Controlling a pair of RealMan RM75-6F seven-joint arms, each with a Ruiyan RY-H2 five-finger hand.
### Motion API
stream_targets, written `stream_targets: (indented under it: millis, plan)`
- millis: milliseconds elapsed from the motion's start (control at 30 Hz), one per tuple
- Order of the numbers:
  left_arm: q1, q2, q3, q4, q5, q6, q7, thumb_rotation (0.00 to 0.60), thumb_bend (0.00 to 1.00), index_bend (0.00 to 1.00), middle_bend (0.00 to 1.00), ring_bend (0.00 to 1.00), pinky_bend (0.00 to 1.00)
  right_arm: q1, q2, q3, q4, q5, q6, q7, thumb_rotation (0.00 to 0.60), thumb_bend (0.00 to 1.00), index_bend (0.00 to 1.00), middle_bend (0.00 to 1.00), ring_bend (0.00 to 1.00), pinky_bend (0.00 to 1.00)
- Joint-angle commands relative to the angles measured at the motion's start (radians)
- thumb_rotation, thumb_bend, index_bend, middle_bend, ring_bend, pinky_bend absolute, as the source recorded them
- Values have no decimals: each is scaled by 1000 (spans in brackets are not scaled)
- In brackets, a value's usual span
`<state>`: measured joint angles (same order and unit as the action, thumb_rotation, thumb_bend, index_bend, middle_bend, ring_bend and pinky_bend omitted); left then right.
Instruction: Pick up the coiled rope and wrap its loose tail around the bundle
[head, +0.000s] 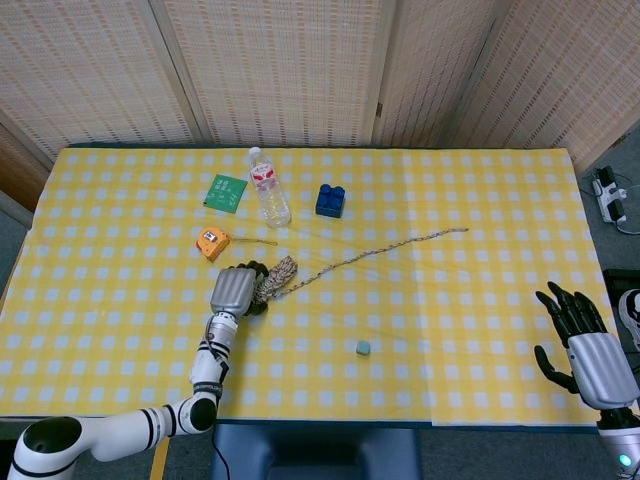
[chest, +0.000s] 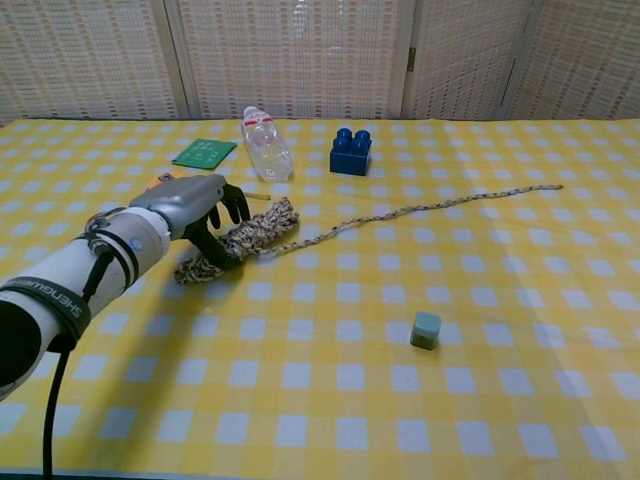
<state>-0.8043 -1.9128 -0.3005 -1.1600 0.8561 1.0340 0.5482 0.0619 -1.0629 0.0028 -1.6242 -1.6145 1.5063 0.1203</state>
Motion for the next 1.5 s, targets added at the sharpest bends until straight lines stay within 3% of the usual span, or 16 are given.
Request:
stream_targets:
  millis: [33,300,567,733,1033,1333,1500]
  plan:
    - [6,0,12,9,5,7,10,600,250,396,351,380,441,0,0,0,0,0,0,0,600,496,0,9,62,0]
    - [17,1,10,17,9,-2,-22,600,264,404,359,395,454,1,-1,-1,-5,-6,1,-7,600,496,0,9,62,0]
    - [19,-6,13,52,40,-10,-61,600,431,472,419,450,531,-3,1,-3,-11,-6,6,-13,600,495,0,9,62,0]
    - [26,2,20,70,66,-20,-98,600,564,527,494,499,629,-6,2,-3,-14,-8,11,-14,600,496,0,9,62,0]
    - [82,89,83,18,275,29,-320,600,733,653,628,615,743,6,10,3,-28,-8,-5,-49,600,496,0,14,67,0]
    - [125,239,175,-97,518,108,-517,600,764,660,637,623,747,75,-12,35,-77,15,-94,-155,600,496,9,48,99,0]
    - [138,307,221,-144,596,122,-548,600,764,660,638,623,747,125,-33,56,-85,56,-174,-213,600,495,110,55,105,0]
